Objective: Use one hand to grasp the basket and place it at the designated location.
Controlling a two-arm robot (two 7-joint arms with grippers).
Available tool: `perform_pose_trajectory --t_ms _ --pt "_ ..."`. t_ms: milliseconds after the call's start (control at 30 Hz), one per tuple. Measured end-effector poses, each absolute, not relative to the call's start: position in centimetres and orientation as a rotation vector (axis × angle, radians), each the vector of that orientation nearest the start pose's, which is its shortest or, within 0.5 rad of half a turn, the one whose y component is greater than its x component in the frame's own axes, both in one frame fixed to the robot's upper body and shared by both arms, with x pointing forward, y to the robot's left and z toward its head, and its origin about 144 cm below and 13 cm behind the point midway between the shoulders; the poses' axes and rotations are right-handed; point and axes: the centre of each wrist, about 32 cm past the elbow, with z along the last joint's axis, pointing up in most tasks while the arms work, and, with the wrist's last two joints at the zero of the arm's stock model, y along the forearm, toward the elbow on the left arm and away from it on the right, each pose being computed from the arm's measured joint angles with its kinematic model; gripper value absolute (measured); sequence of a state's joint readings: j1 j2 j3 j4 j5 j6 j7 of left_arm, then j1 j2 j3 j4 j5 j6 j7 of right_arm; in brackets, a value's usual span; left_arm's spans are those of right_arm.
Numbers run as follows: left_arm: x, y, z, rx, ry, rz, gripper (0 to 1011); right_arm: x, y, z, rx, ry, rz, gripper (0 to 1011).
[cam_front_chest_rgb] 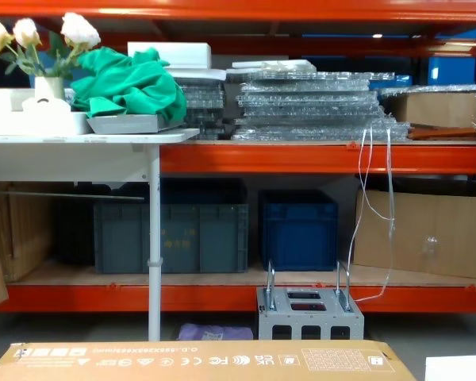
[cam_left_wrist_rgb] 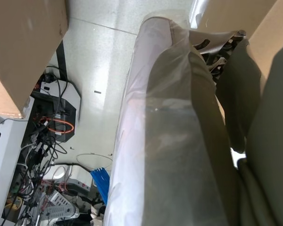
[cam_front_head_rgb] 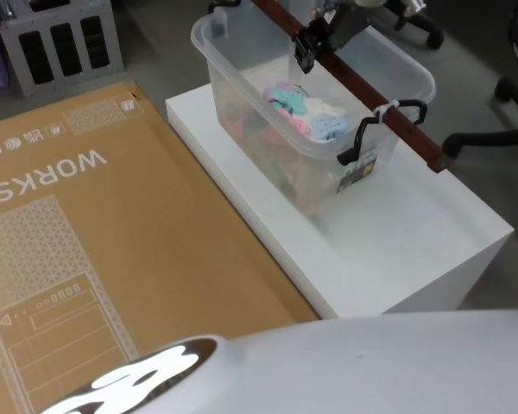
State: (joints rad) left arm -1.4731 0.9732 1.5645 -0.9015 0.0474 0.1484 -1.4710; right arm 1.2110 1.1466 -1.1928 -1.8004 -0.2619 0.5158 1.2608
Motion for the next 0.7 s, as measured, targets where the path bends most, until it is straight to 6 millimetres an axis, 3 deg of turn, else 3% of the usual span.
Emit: perform_pose_trajectory --t_ms 700 --pt "61.7 49.5 139.6 1.629 0.163 0.177 0 49.7 -33.7 141.1 -1.632 -0.405 -0.371 240"
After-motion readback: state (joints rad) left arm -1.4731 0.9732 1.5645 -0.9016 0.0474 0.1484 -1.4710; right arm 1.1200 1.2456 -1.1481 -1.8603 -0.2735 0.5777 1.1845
